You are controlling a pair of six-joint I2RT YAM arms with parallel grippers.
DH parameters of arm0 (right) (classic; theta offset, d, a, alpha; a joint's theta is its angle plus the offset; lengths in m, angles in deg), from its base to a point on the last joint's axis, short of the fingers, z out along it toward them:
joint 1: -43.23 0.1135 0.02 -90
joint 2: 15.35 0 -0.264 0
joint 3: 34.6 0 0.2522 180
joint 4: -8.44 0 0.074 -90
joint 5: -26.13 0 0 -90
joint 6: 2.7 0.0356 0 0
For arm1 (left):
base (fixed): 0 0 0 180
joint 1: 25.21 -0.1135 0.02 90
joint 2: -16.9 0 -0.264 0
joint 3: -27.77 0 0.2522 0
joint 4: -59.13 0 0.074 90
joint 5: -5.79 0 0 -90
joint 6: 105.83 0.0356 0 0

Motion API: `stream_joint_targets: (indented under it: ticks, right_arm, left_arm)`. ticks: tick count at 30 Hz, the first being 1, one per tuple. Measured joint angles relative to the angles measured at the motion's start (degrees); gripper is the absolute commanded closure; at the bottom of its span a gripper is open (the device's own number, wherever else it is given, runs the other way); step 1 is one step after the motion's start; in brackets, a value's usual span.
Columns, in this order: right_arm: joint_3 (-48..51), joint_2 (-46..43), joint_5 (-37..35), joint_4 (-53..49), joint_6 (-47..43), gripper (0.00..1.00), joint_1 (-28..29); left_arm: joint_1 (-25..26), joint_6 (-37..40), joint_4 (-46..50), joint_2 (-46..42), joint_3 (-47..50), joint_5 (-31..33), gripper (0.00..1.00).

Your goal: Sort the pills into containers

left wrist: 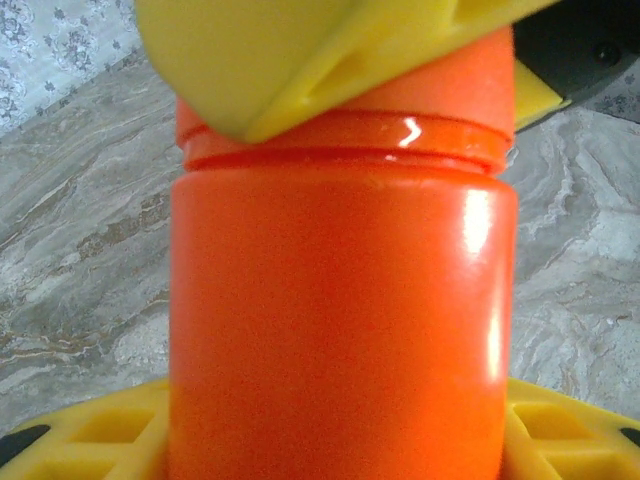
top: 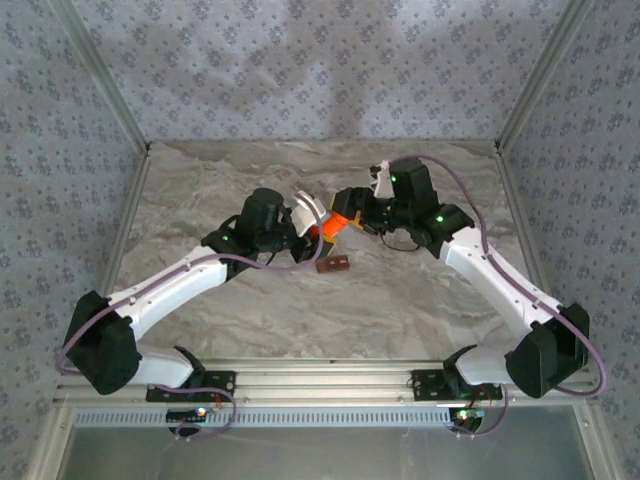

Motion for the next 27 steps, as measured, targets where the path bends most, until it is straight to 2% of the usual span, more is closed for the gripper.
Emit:
stream_joint_targets:
  ticks: [4,6,10,15,17,19,20,27]
  right_arm:
    - [0.0,0.0,0.4,0.6,-1.4,0.59,-0.1]
    - [0.8,-0.1,1.5,2.1,-2.9,0.59,-0.5]
    - [3.1,0.0,7.6,6.6,-11.5,0.49,-2.0]
    - [4.4,1.5,18.4,9.6,-26.0,0.48,-5.1]
    - [4.4,3.4,22.9,10.8,-28.5,0.41,-6.3]
    - [4.5,5.0,25.5,11.8,-29.6,0.2,-6.8]
    - [4.6,5.4,26.0,12.3,-29.5,0.14,-6.9]
    - [7.5,1.9,24.9,16.1,-18.7,0.12,-10.1]
  left_arm:
    - [0.0,0.0,0.2,0.0,0.0,0.0,1.0]
    - [0.0,0.0,0.1,0.0,0.0,0.0,1.0]
    - [-0.2,0.0,0.3,0.0,-0.1,-0.1,1.0]
    - [-0.2,0.5,1.1,0.0,-0.2,-0.7,1.0]
    - [-0.2,0.4,1.8,0.0,-0.2,-0.6,1.0]
    - [-0.2,0.4,2.4,0.0,-0.2,-0.5,1.0]
    - [-0.3,0.4,2.3,0.0,-0.2,-0.5,1.0]
    - [-0.3,0.4,1.2,0.0,-0.7,-0.5,1.0]
